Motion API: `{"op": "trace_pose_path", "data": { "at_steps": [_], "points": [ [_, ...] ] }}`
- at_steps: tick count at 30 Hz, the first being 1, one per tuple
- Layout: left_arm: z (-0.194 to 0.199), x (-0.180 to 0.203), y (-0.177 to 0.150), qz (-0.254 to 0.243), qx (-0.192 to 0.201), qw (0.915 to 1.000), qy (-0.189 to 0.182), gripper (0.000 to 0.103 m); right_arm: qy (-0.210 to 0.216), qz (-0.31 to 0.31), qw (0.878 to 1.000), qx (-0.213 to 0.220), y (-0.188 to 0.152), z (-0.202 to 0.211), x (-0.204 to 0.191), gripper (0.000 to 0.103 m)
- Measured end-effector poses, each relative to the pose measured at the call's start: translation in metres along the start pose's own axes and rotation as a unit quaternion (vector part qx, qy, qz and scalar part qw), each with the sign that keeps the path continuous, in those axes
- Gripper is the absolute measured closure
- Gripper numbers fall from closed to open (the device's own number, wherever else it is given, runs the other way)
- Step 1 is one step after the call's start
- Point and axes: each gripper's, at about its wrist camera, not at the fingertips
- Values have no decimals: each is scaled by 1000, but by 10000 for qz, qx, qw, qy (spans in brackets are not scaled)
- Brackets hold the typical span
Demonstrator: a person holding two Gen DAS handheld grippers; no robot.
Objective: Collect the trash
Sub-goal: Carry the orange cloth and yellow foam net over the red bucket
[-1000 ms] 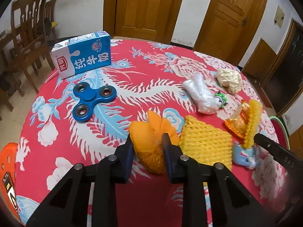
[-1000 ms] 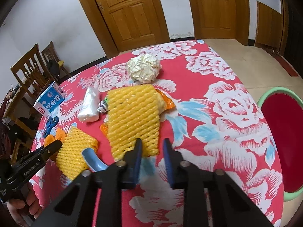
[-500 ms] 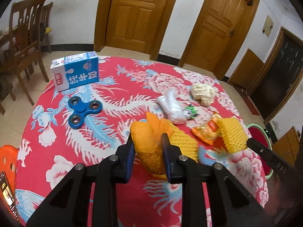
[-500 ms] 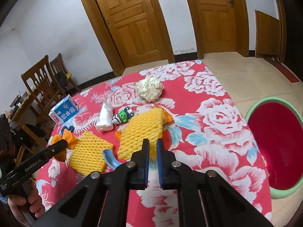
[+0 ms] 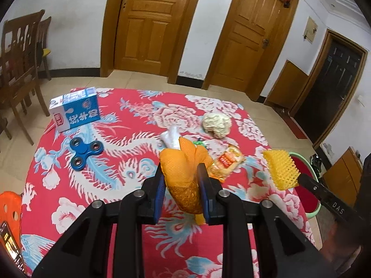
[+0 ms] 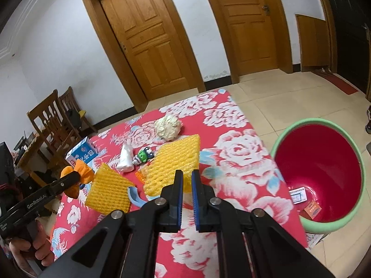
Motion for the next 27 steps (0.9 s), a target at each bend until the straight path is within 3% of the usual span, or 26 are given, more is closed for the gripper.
{"op": "trace_pose_path", "data": {
  "at_steps": [13, 27],
  "points": [
    [4, 40, 2, -308, -5, 9989, -347, 77, -267, -328, 9987, 268, -2, 31, 37, 94],
    [-18, 99, 1, -723, -205, 9946, -723, 77, -624, -761, 9940, 472, -7, 56, 86, 94]
  ]
}}
Point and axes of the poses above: each gripper's, at about its wrist camera, not at the fingertips, and z roughly against the way its jaws point, x to its right, y to its top, and after that the axes turned 5 degrees about z, right-handed
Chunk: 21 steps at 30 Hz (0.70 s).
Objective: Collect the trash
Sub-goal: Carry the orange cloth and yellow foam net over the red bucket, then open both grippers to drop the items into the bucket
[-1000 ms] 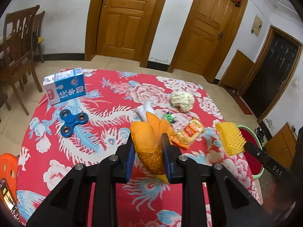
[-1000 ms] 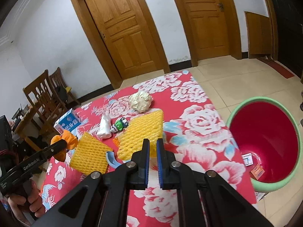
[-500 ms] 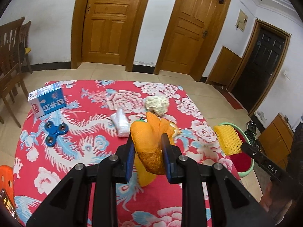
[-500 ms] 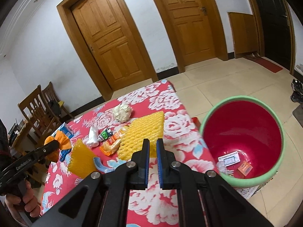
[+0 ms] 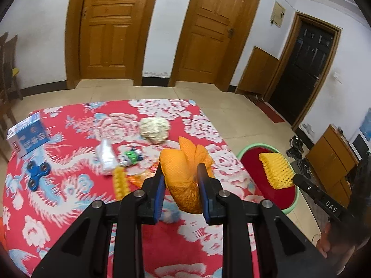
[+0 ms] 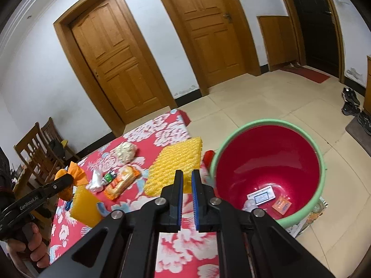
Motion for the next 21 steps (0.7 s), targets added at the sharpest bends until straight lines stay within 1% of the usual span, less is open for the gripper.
{"op": "trace_pose_path", "data": {
  "at_steps": [11, 21],
  "points": [
    [-46, 52, -2, -365, -366, 9982, -310, 77, -308, -438, 9985, -83, -2, -4, 51, 94],
    [-91, 99, -14, -724, -758, 9928, -571, 77, -604, -772, 9949, -228, -9, -14, 94, 94]
  ]
}}
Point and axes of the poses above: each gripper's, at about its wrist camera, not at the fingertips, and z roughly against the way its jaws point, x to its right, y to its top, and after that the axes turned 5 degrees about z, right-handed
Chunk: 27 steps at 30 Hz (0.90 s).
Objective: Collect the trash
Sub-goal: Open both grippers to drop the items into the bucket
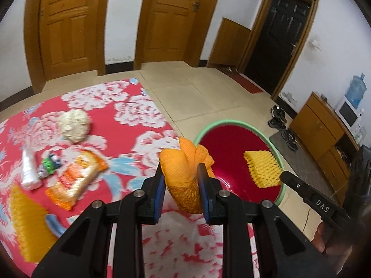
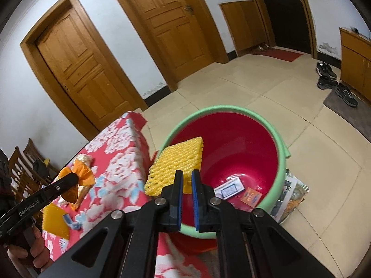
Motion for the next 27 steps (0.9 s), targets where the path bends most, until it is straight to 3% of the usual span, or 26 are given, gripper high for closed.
{"op": "trace_pose_path", "data": {
  "at_steps": [14, 21, 27],
  "points": [
    [-53, 50, -10, -533, -545, 9968, -236, 77, -278, -380, 9988, -135, -5, -12, 45, 92],
    [-60, 56, -12, -591, -610, 9963, -128, 62, -314, -516, 9980, -171, -6, -13, 50, 91],
    [-57, 54, -13, -557, -597, 9966, -73, 62, -303, -527, 9980, -163, -7, -12, 49, 85]
  ]
}}
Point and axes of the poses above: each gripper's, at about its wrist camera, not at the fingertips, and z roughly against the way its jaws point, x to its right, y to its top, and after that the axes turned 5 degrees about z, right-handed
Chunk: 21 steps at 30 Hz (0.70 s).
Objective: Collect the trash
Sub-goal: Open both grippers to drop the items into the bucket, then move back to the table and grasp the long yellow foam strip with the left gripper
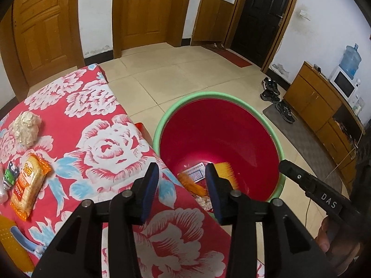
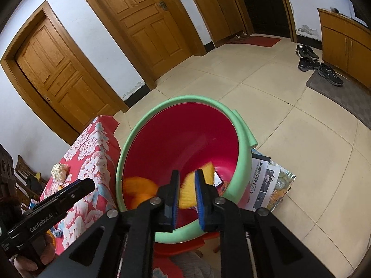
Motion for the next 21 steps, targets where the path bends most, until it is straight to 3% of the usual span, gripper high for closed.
{"op": "trace_pose_path", "data": {
  "at_steps": [21],
  "points": [
    [46, -22, -14, 347, 273, 9989, 154, 62, 111, 59, 9997, 200, -5, 23, -21, 64]
  ]
}}
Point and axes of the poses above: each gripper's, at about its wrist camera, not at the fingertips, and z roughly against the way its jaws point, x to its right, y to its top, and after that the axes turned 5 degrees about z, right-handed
